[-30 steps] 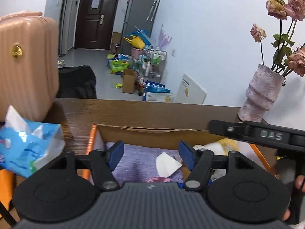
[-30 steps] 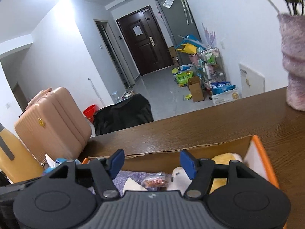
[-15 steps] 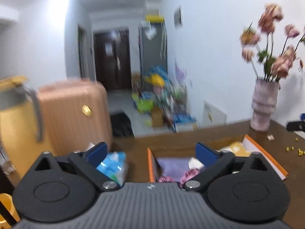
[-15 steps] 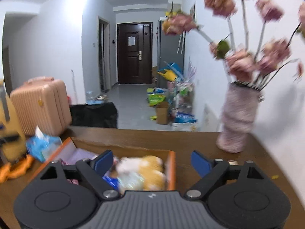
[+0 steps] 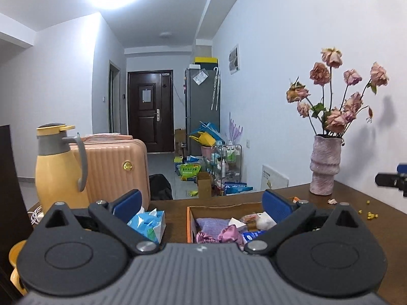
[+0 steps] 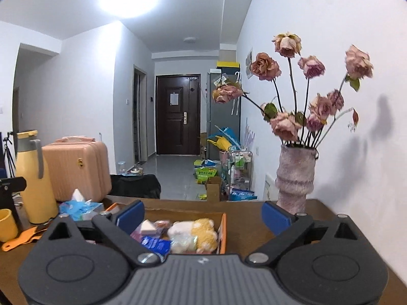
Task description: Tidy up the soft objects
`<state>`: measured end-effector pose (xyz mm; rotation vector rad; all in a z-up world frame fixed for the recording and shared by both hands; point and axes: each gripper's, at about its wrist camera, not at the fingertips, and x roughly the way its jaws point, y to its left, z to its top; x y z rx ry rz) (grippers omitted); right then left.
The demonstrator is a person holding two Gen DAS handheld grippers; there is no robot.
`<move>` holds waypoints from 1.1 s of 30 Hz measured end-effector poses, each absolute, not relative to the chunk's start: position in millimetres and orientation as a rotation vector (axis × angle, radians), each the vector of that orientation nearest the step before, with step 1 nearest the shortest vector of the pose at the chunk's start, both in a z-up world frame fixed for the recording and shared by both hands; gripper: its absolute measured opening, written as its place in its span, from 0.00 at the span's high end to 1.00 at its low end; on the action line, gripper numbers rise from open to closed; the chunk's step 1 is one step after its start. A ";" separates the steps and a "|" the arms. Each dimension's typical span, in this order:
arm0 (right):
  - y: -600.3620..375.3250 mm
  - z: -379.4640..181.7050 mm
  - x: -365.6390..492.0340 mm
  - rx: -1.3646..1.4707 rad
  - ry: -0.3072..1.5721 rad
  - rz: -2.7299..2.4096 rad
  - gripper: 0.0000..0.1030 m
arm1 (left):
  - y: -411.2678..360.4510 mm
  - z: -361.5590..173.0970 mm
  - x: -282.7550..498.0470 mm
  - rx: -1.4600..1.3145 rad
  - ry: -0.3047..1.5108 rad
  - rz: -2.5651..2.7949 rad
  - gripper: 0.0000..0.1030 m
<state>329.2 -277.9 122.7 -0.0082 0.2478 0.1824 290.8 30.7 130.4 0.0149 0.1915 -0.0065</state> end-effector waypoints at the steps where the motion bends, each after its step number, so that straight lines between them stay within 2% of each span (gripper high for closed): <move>1: -279.2 118.1 321.4 0.003 0.253 0.192 0.04 | 30.6 126.7 280.3 0.006 0.185 -0.002 0.00; 11: -268.6 49.2 188.4 0.010 0.230 0.182 0.03 | 39.3 56.4 137.5 -0.031 0.160 0.034 0.00; 20: -252.2 9.3 78.5 0.066 0.230 0.181 0.00 | 43.8 25.6 33.1 0.009 0.155 0.084 0.00; 25: -260.6 -6.6 38.4 0.167 0.264 0.182 0.00 | 42.7 19.0 11.0 0.035 0.174 0.080 0.00; 33: -255.3 -3.2 33.7 0.124 0.253 0.176 0.00 | 38.2 27.5 6.4 0.026 0.149 0.063 0.00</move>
